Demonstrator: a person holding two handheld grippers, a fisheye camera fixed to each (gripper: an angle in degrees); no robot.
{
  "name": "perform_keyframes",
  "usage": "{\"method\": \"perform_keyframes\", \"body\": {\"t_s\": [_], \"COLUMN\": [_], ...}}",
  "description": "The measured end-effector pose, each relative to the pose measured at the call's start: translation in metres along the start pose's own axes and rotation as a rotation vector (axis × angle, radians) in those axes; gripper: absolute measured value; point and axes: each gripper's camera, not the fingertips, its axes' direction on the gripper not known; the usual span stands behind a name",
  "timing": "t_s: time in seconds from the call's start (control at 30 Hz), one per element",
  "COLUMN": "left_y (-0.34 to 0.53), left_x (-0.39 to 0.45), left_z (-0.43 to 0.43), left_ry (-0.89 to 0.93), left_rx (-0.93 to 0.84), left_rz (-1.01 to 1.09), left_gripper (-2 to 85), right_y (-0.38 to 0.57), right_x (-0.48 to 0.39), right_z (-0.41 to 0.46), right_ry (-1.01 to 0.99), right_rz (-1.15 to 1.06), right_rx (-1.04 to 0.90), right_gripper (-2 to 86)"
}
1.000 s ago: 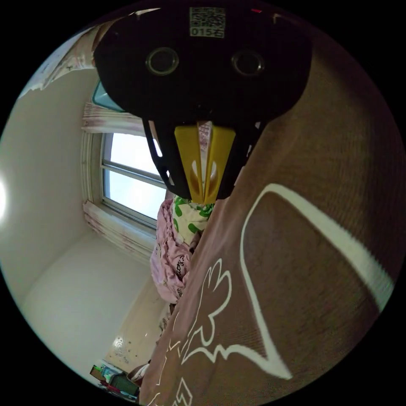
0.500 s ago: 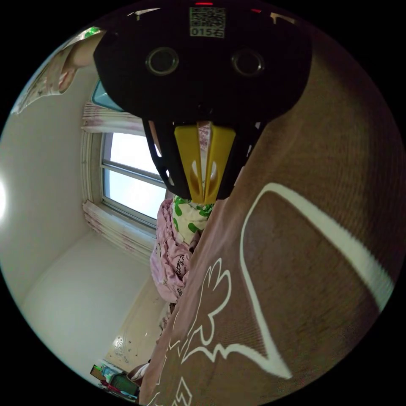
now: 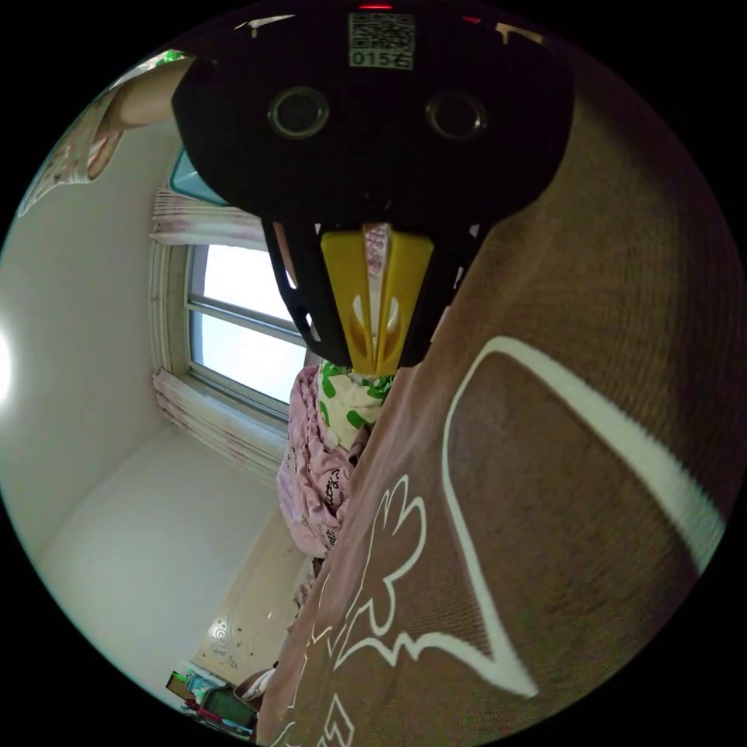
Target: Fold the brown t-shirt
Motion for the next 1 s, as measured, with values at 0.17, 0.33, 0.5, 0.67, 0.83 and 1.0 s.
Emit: {"method": "perform_keyframes", "body": {"t_s": [0.17,0.33,0.5,0.67,0.83,1.0], "left_y": [0.003,0.006,0.009,0.011,0.013,0.015], "left_x": [0.000,0.000,0.001,0.002,0.003,0.004], "left_z": [0.019,0.038,0.052,0.064,0.073,0.078], "left_ry": [0.001,0.002,0.003,0.004,0.004,0.005], "left_rx": [-0.001,-0.001,-0.002,-0.002,-0.002,-0.003], "left_rz": [0.000,-0.001,-0.001,-0.001,-0.001,-0.001], "left_gripper": [-0.9,-0.9,-0.9,-0.9,-1.0,-0.9], "right_y": [0.017,0.032,0.046,0.056,0.062,0.067], "right_x": [-0.001,0.000,0.001,0.003,0.005,0.008], "right_z": [0.024,0.044,0.061,0.072,0.078,0.080], "right_ry": [0.004,0.003,0.004,0.005,0.005,0.005], "right_rz": [0.001,0.000,0.000,0.001,0.001,0.001], "right_rx": [-0.002,-0.001,-0.001,-0.001,-0.001,-0.001], "right_gripper": [-1.0,-1.0,-1.0,-1.0,-1.0,-1.1]}}
